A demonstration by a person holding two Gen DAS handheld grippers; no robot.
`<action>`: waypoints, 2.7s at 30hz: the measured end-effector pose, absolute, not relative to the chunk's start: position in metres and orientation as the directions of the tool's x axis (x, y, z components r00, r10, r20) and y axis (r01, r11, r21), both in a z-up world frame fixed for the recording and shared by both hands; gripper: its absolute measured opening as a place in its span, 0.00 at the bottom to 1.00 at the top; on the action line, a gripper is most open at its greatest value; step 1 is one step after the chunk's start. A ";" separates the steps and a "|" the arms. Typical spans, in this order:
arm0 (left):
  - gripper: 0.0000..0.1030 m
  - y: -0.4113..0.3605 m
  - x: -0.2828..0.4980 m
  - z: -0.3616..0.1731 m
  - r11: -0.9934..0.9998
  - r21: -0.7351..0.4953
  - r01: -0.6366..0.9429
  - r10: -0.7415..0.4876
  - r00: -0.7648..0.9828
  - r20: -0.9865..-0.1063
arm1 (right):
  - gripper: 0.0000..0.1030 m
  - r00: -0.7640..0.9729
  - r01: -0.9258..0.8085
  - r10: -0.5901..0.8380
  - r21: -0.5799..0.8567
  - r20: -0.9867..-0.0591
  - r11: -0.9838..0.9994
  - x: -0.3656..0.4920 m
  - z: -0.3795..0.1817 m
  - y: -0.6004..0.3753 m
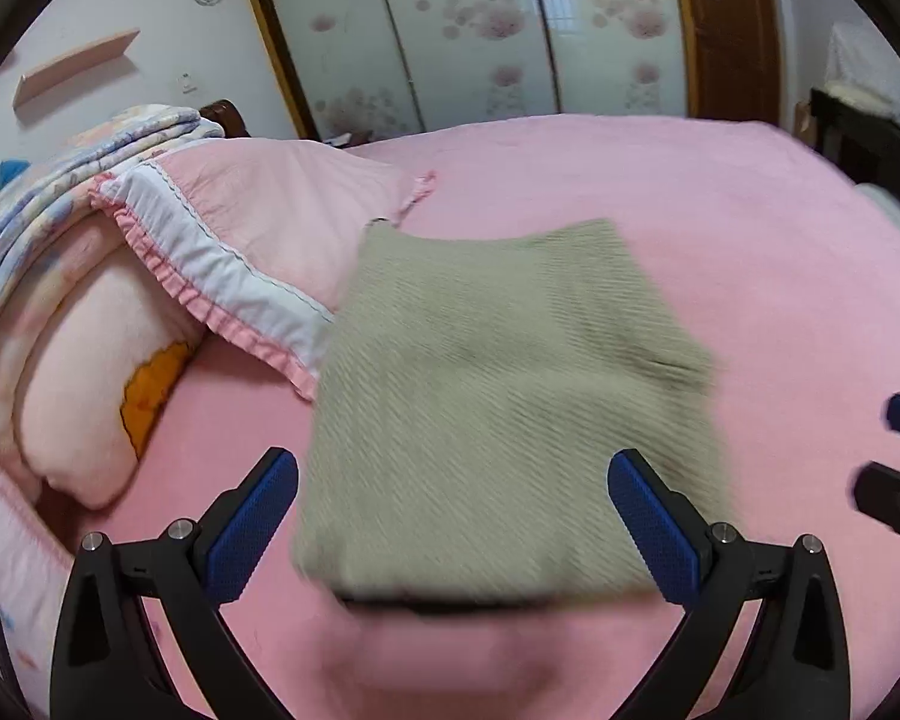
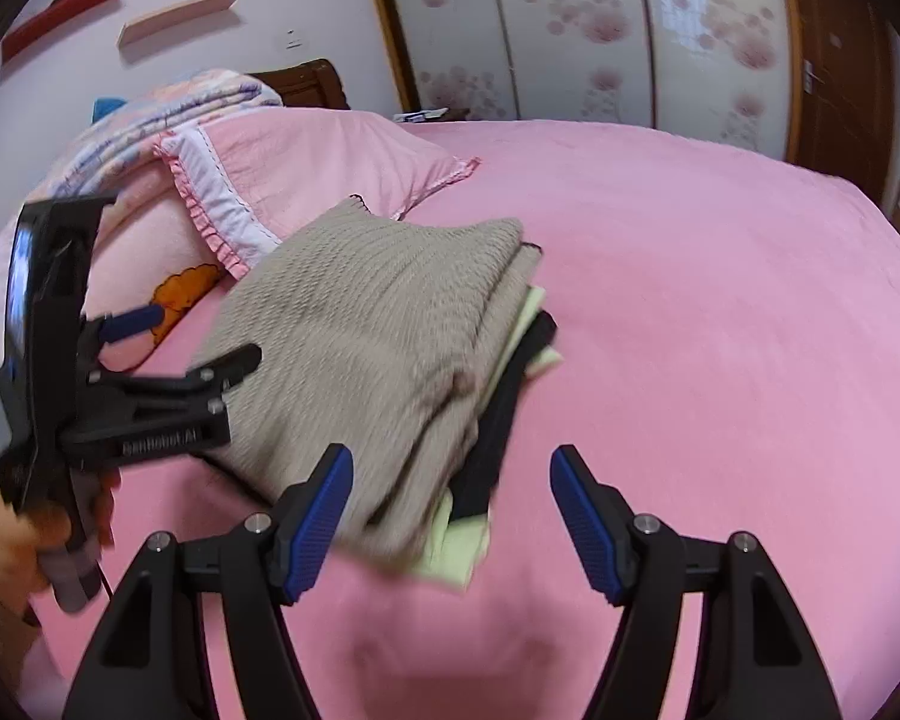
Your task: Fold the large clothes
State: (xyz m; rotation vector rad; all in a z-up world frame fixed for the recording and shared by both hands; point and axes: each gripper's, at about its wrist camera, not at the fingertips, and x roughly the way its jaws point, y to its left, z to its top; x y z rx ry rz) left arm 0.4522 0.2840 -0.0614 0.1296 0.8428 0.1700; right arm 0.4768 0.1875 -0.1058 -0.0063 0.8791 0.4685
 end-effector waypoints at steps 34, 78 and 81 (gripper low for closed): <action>1.00 0.016 0.098 0.066 0.998 -0.063 -0.027 -0.025 0.717 -0.697 | 0.68 0.728 -0.067 0.101 0.075 -0.678 0.995 0.137 0.021 -0.055; 0.99 -0.007 0.056 0.052 0.997 0.004 -0.074 0.053 0.670 -0.741 | 0.68 0.727 -0.116 0.125 0.059 -0.675 0.992 0.095 0.007 -0.071; 0.99 -0.006 0.056 0.051 0.997 -0.007 -0.071 0.042 0.664 -0.746 | 0.68 0.727 -0.115 0.126 0.061 -0.674 0.991 0.096 0.007 -0.072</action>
